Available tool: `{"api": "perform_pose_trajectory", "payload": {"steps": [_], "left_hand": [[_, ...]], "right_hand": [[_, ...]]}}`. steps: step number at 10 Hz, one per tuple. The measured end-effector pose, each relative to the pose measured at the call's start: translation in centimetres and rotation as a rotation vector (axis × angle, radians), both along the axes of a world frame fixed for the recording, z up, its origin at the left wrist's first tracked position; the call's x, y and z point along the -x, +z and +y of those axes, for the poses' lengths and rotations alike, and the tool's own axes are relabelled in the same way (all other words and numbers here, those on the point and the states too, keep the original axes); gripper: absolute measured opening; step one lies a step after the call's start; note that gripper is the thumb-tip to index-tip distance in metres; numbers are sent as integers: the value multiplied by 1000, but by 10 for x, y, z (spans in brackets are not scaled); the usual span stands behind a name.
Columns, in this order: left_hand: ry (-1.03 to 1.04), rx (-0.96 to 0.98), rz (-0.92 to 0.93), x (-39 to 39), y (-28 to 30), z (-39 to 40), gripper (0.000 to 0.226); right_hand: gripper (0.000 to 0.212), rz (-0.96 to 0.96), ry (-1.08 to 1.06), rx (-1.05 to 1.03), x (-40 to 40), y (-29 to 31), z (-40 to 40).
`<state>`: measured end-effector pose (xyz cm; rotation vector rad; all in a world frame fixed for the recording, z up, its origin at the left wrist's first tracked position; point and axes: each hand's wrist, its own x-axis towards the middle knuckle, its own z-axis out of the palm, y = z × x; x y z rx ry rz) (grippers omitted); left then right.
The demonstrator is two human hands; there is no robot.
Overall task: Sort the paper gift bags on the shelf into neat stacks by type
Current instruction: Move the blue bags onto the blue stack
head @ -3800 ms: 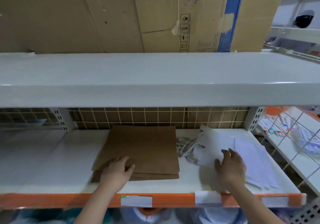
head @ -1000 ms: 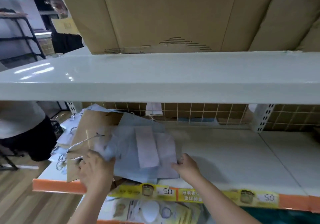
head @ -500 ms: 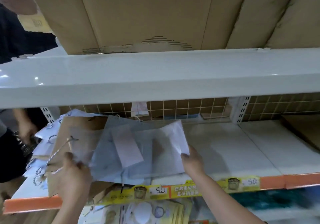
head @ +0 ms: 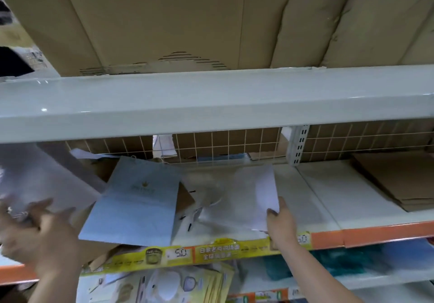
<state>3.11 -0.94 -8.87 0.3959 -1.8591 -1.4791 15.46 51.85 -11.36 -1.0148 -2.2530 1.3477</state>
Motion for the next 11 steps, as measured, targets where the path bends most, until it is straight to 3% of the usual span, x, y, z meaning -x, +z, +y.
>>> {"api": "perform_pose_trajectory", "payload": {"steps": [2,3,5,6,7,9,11], "left_hand": [[-96,-249,80,-60,69,133,36],[-130,-285,211,-116,65,258,39],[-378,-403,-74,-160,70,352,32],[-475,-467,-162,-172,55,382,25],[-511,-456,-223,-181,45,410,25],[-635,-435,-303,-191,37,470,23],[-764,-482,-367,-181,33,544,21]], "right_hand": [[53,65,53,93,-37,8,51],[50,93,54,118,-54,14,78],[57,149,-2,180,-101,25,138],[50,205,-24,204,-128,28,171],[36,262,-58,237,-155,28,204],[52,297,-210,280,-199,28,262],[42,372,-354,348,-227,24,317]]}}
